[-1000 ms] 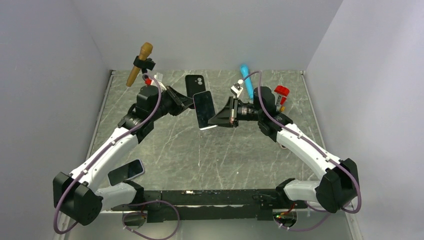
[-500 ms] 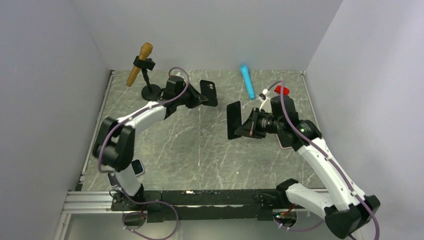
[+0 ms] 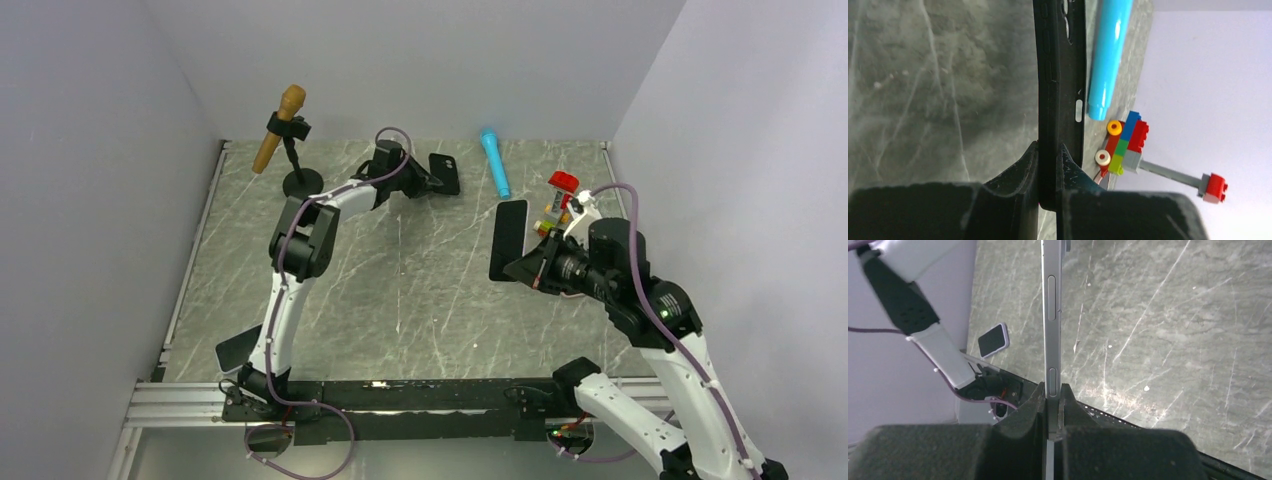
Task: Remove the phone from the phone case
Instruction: Place the phone case at the center of the board.
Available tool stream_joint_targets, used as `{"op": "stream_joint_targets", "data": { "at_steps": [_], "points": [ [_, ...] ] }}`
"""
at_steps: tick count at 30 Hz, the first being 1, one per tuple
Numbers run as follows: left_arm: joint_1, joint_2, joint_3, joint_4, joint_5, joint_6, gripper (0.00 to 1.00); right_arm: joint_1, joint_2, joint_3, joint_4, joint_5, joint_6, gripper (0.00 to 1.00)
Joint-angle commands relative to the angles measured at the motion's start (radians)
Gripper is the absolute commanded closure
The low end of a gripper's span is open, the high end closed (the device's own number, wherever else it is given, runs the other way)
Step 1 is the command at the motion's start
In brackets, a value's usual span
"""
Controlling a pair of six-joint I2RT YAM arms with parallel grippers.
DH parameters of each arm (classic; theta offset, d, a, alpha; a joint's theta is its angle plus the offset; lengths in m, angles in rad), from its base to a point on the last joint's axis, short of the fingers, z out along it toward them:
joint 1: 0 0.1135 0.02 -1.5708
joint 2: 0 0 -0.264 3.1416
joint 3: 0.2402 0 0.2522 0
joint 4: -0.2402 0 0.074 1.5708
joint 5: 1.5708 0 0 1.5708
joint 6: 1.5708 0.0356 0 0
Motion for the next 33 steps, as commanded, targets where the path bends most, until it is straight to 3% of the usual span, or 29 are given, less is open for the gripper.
{"op": "stream_joint_targets", "data": {
  "at_steps": [1, 3, 9, 14, 17, 19, 22, 25, 33],
  "points": [
    [0.001, 0.070, 0.144, 0.063, 0.011, -0.068, 1.00, 0.000, -0.041, 0.060, 0.020, 0.033, -0.006, 1.00],
    [0.002, 0.108, 0.180, 0.069, 0.035, -0.082, 1.00, -0.001, -0.041, 0.060, 0.008, 0.030, -0.006, 1.00],
    [0.018, 0.150, 0.212, -0.010, 0.084, -0.087, 0.86, -0.001, -0.053, 0.056, 0.027, 0.007, 0.014, 1.00],
    [0.040, 0.136, 0.253, -0.161, 0.116, -0.024, 0.64, 0.000, -0.048, 0.034, 0.066, -0.022, 0.033, 1.00],
    [0.055, 0.086, 0.213, -0.182, 0.141, -0.006, 0.36, -0.001, -0.048, 0.014, 0.093, -0.041, 0.051, 1.00],
    [0.060, 0.040, 0.186, -0.215, 0.155, 0.014, 0.28, -0.001, -0.040, 0.003, 0.117, -0.062, 0.055, 1.00],
    [0.065, -0.060, 0.139, -0.290, 0.167, 0.080, 0.20, -0.001, 0.011, 0.001, 0.122, -0.079, 0.039, 1.00],
    [0.064, -0.192, 0.060, -0.422, 0.143, 0.169, 0.18, -0.001, 0.088, -0.008, 0.126, -0.100, 0.019, 1.00],
    [0.061, -0.717, -0.398, -0.662, -0.038, 0.369, 0.15, -0.005, 0.285, -0.129, 0.402, -0.249, 0.035, 1.00]
  ]
}}
